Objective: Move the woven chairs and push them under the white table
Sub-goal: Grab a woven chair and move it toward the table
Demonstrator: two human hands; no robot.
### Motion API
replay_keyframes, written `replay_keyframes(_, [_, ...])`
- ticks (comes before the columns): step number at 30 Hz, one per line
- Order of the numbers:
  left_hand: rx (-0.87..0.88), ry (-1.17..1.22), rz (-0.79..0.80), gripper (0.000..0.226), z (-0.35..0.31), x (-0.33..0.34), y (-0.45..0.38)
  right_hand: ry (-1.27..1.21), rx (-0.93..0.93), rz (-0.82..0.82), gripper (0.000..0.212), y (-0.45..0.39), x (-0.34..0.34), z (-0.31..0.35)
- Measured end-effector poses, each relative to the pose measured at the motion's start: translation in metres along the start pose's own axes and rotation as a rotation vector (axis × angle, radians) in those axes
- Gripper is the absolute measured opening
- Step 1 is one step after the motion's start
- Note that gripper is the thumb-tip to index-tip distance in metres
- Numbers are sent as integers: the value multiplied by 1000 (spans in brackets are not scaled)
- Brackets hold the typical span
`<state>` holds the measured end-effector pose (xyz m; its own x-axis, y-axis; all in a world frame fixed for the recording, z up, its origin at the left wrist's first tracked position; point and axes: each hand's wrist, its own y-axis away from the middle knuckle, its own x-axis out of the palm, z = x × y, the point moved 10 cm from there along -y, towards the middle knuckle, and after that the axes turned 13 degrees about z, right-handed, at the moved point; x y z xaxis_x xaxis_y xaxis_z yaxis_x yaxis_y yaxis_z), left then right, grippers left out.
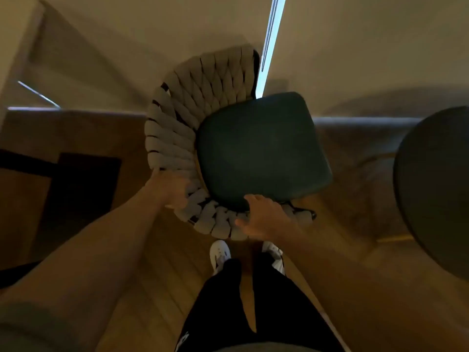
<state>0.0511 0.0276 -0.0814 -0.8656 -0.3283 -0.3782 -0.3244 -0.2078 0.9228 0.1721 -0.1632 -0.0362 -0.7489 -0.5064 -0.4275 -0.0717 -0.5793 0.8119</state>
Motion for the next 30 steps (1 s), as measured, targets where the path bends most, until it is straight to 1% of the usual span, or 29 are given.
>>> replay_keyframes(2, [-62,-188,88,71,6,10,-7,36,0,63,82,-12,19,3])
replay_keyframes(4, [-102,-292,139,69,7,19,-7,75,6,120,76,-20,41,3])
replay_keyframes(7, [-74,-423,69,66,1,18,-14,207,3,173,66,-34,68,3])
replay_keyframes(11, [-15,-451,-56,45,-4,13,-14,333,42,133,53,-45,75,7])
replay_keyframes(14, [6,-476,-109,42,-4,12,-10,385,84,146,45,-46,72,6])
replay_keyframes(16, [-9,-453,-113,42,-5,11,-10,414,99,157,42,-43,68,1])
replay_keyframes(18, [3,-426,-107,36,-15,13,-9,433,103,197,42,-36,64,-8])
replay_keyframes(20, [5,-373,-101,30,-32,18,-8,452,110,227,42,-29,60,-22])
replay_keyframes(22, [15,-302,-93,28,-53,23,-6,453,116,240,42,-21,58,-42])
replay_keyframes(25, [32,-177,-85,26,-91,23,3,478,121,224,49,-15,54,-81])
replay_keyframes(30, [-2,47,-29,15,-157,24,16,655,170,171,46,-2,34,-143])
